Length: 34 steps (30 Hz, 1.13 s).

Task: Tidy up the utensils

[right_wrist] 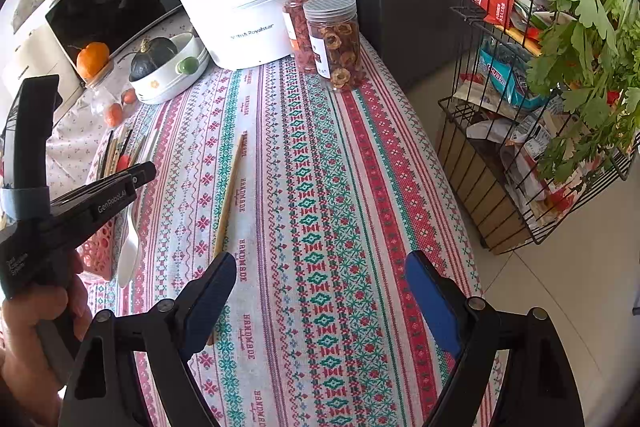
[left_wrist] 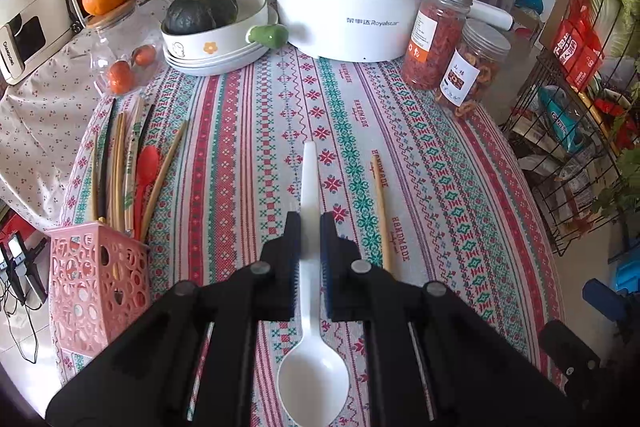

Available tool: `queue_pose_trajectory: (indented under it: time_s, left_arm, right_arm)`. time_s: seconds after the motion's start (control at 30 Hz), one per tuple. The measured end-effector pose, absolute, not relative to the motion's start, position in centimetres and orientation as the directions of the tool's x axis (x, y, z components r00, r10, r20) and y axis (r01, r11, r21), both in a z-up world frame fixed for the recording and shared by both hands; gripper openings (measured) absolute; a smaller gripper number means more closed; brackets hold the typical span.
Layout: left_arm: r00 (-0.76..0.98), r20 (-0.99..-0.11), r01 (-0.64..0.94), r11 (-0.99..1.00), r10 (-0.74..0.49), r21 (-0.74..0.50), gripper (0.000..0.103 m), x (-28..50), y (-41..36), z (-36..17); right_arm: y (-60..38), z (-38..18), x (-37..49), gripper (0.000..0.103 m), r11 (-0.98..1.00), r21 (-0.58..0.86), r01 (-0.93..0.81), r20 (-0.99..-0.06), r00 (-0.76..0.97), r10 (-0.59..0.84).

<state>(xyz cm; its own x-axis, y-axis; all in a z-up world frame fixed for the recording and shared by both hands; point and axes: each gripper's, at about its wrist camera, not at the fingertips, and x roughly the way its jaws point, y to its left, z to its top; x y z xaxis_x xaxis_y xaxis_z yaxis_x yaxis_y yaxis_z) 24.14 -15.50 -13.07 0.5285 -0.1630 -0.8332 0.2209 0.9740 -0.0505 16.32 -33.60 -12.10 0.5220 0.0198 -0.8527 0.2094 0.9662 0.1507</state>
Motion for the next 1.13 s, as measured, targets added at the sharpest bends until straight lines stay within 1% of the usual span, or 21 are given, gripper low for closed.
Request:
queue_pose_trajectory:
  time_s: [0.27,0.3,0.33,0.37,0.4,0.47,0.53,0.63,0.73,0.8,1.0,1.13]
  left_arm:
    - [0.54,-0.818,0.248,0.966,-0.198,-0.07,0.011,22.1,-14.5,-12.3]
    - [0.549,-0.815,0.253,0.966,-0.186,-0.05,0.023,21.9,-14.6,-12.3]
    - [0.553,-0.818,0.251,0.968,-0.157,-0.015,0.039,21.9,-14.7,-12.4]
    - [0.572,-0.811,0.234,0.972,-0.122,0.018,0.074,21.7,-14.7,-12.4]
    - [0.607,-0.789,0.208,0.977,-0.09,0.048,0.088,21.3,-14.4,-12.1]
    - [0.644,-0.762,0.195,0.977,-0.06,0.087,0.088,20.6,-14.0,-11.8]
    - [0.63,-0.776,0.19,0.976,-0.037,0.107,0.088,20.3,-13.7,-11.9]
    - [0.587,-0.809,0.191,0.976,-0.028,0.105,0.091,19.3,-13.0,-12.0]
    - [0.591,-0.806,0.199,0.975,-0.036,0.103,0.093,17.5,-12.0,-11.5]
    - [0.597,-0.801,0.198,0.975,-0.038,0.102,0.096,16.2,-11.4,-11.1]
    - [0.573,-0.812,0.225,0.974,-0.114,0.022,0.097,14.0,-9.9,-10.0]
    - [0.529,-0.839,0.219,0.976,-0.13,-0.013,0.097,12.7,-8.7,-11.5]
  right_arm:
    - [-33.3,-12.0,16.1,0.087,0.966,0.146,0.215,-0.853,0.522,0.013]
    - [-33.2,-12.0,16.1,0.087,0.966,0.144,0.214,-0.853,0.521,0.012]
    - [-33.1,-12.0,16.1,0.087,0.967,0.14,0.212,-0.854,0.52,0.009]
    - [-33.0,-12.1,16.1,0.087,0.968,0.136,0.211,-0.855,0.519,0.008]
    - [-33.0,-12.1,16.1,0.087,0.969,0.134,0.209,-0.856,0.517,0.006]
    - [-32.8,-12.1,16.1,0.087,0.97,0.13,0.206,-0.857,0.515,0.005]
    - [-32.8,-12.1,16.1,0.087,0.971,0.126,0.202,-0.856,0.517,0.003]
    - [-32.6,-12.0,16.1,0.087,0.974,0.119,0.192,-0.856,0.517,0.002]
    - [-32.2,-11.9,16.0,0.087,0.977,0.116,0.179,-0.858,0.514,0.008]
    - [-31.9,-11.7,15.9,0.087,0.98,0.11,0.168,-0.856,0.517,0.008]
    - [-30.6,-11.0,15.2,0.087,0.986,0.098,0.132,-0.846,0.533,0.013]
    - [-29.8,-11.1,14.8,0.087,0.99,0.079,0.116,-0.843,0.538,0.004]
